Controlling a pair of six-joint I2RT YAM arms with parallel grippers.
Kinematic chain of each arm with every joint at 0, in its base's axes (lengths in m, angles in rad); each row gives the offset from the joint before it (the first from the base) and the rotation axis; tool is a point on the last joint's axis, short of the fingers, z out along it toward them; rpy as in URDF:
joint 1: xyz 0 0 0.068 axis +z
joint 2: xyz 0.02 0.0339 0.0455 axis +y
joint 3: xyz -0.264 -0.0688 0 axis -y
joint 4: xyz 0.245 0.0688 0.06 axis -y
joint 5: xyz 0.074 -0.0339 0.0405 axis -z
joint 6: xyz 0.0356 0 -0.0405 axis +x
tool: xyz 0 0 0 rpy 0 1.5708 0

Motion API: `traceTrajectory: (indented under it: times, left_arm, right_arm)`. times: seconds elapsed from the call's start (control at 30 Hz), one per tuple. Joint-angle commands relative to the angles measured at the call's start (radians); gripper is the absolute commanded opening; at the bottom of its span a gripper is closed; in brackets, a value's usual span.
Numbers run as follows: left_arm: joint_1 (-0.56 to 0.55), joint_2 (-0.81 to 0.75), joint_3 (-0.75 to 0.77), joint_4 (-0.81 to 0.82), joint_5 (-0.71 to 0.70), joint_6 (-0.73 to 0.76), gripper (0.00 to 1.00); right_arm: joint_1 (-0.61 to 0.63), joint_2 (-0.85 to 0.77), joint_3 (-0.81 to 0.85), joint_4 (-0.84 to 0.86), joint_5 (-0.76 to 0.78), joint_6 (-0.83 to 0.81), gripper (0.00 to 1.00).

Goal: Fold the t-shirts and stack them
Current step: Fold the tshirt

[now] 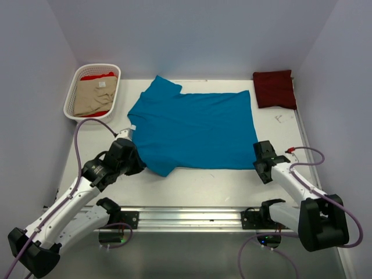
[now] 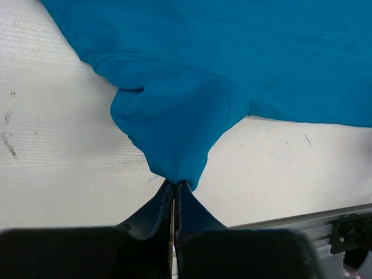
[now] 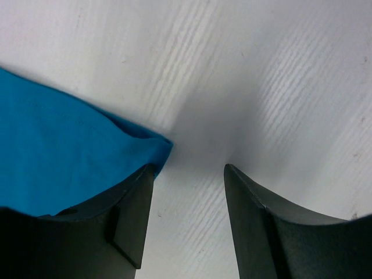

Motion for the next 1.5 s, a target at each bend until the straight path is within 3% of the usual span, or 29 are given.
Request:
traceTrajectory:
  times: [0.0,0.4,0.57,0.83,0.93,1.0,1.07,1.1,1.47]
  left_arm:
    - [-0.006,-0.016,0.009,-0.003,-0.020,0.003,0.00]
    - [-0.006,-0.002,-0.013,0.005,-0.007,-0.006,0.00]
    - [-0.006,0.005,-0.016,0.005,-0.003,-0.005,0.00]
    - [-0.006,-0.019,-0.017,-0.015,-0.021,-0.015,0.00]
    - [-0.006,-0.021,-0.019,-0.020,-0.021,-0.018,0.00]
    - [-0.006,-0.025,-0.018,-0.023,-0.027,-0.020,0.00]
    - [-0.006,-0.031,-0.014,-0.029,-0.038,-0.021,0.00]
    - [-0.006,-0.034,-0.011,-0.030,-0.044,-0.021,0.00]
    - [-0.006,-0.074,0.018,-0.052,-0.079,-0.029,0.00]
  right_arm:
    - [-0.010,0.030,0.006,0.107,0.056,-0.017,0.56]
    - [-0.016,-0.015,0.002,0.152,0.062,-0.085,0.52]
    - [-0.037,0.035,0.012,0.152,0.048,-0.078,0.45]
    - [-0.046,0.103,0.020,0.181,0.002,-0.078,0.46]
    - [-0.051,0.112,0.009,0.195,-0.009,-0.080,0.39]
    - [-0.053,0.109,0.005,0.204,-0.018,-0.085,0.22]
    - [-0.054,0.090,-0.005,0.209,-0.029,-0.094,0.12]
    - [-0.054,0.080,-0.006,0.207,-0.032,-0.095,0.01]
    - [-0.054,-0.201,-0.006,0.046,-0.106,-0.203,0.00]
